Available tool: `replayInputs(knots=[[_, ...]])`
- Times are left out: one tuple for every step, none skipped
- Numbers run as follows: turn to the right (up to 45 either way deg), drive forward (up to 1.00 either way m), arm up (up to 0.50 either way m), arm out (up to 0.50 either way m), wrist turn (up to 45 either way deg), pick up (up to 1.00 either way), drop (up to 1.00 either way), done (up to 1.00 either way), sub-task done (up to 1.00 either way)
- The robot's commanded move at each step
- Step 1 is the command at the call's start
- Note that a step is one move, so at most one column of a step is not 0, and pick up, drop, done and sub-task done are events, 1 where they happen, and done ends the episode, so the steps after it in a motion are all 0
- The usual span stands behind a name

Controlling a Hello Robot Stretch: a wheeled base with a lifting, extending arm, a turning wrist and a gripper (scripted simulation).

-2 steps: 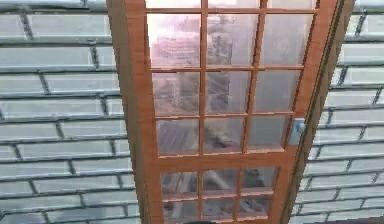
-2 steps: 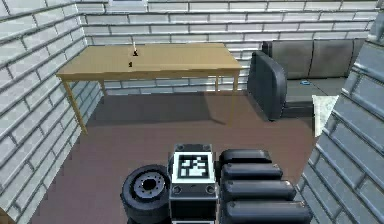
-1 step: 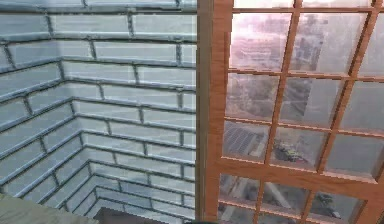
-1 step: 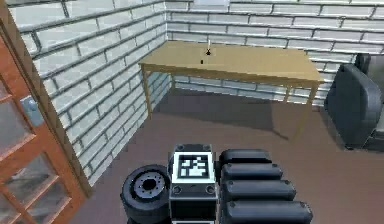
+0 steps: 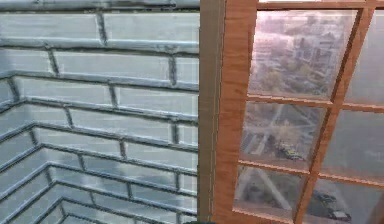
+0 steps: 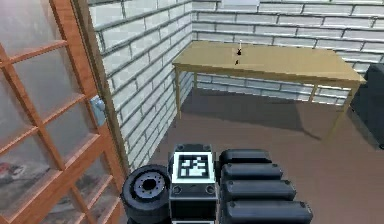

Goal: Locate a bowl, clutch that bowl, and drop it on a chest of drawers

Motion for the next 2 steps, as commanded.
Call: replayInputs(knots=[[3.0,0.00,0.00,0.00,0.0,0.00,0.00,0.00,0.00],[-6.0,0.00,0.00,0.00,0.0,0.00,0.00,0.00,0.00]])
